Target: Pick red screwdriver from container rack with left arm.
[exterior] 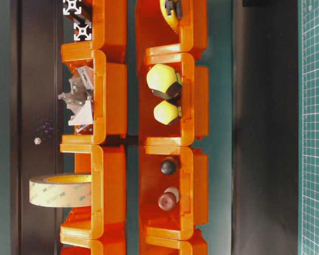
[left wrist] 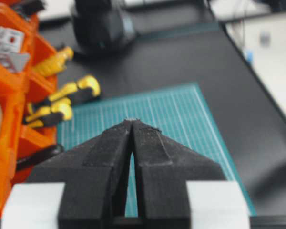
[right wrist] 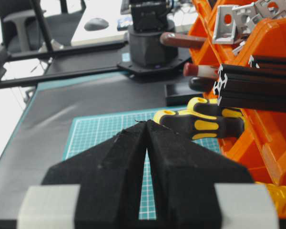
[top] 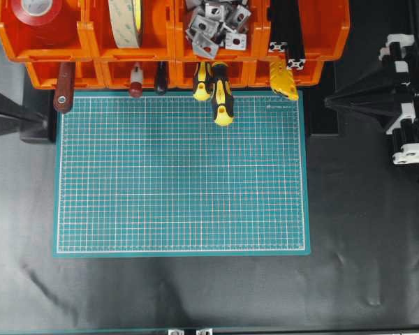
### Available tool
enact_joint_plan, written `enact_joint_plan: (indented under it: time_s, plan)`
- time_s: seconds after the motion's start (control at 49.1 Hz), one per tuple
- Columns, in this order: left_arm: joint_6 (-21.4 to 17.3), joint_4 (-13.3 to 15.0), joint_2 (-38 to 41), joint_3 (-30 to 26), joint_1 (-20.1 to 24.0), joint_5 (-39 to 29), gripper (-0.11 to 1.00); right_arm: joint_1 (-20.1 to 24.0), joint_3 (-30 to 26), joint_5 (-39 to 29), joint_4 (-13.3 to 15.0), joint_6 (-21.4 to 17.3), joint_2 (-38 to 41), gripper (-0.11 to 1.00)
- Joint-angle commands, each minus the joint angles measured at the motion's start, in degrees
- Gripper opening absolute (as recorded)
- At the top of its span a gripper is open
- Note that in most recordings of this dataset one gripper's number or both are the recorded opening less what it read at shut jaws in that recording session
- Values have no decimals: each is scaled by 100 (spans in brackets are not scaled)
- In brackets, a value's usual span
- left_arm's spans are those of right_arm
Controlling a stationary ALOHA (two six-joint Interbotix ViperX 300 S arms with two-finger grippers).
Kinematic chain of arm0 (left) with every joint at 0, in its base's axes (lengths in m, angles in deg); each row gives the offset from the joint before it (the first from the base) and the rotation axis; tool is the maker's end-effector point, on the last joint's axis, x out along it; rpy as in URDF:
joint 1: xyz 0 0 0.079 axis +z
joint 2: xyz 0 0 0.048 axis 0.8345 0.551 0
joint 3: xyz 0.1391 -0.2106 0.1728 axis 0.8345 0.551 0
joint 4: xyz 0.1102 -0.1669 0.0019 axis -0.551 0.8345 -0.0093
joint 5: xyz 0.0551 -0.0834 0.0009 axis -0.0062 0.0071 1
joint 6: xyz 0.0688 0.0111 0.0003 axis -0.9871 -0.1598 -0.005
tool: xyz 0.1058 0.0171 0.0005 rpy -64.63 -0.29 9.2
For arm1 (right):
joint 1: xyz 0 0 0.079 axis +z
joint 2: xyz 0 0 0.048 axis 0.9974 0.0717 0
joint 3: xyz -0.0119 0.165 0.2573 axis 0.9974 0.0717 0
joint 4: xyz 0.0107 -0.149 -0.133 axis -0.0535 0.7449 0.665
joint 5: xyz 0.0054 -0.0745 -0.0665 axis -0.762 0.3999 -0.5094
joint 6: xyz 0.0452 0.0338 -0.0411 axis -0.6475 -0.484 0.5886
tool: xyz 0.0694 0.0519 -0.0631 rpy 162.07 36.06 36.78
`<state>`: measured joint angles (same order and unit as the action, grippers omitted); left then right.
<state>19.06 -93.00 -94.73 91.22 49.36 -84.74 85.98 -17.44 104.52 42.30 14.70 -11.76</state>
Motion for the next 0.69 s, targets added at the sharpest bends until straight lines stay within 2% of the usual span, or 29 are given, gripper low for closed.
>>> enact_joint_plan:
  time_s: [0.0,0.163,0.265,0.346,0.407,0.489,0.55,0.57,0.672]
  plan:
    - [-272,-62,439,-826,-202,-861,1,9,-193,70,-18,-18,26,0]
    - [-624,-202,1169,-1521,-369,-1942,1,18,-229,97,-18,-132,-97,0]
    - [-703,-308,1608,-1740,-519,-2232,1,62,-255,44,-18,-272,-211,0]
    - [-694,-536,1934,-1881,-668,-2373,1,88,-290,-97,-18,-431,-316,0]
    - [-659,-809,2188,-2013,-791,-2549,1,97,-316,-246,-18,-510,-396,0]
    - [-527,-1354,2558,-2285,-1002,-3076,1,97,-334,-466,-18,-580,-457,0]
    - [-272,-1951,2865,-2540,-1230,-3647,1,123,-352,-633,-18,-615,-483,0]
    - [-97,-2338,3023,-2672,-1362,-3929,1,132,-352,-686,-18,-633,-492,0]
    - [809,-3683,3419,-2971,-1775,-4781,1,176,-352,-844,-18,-703,-519,0]
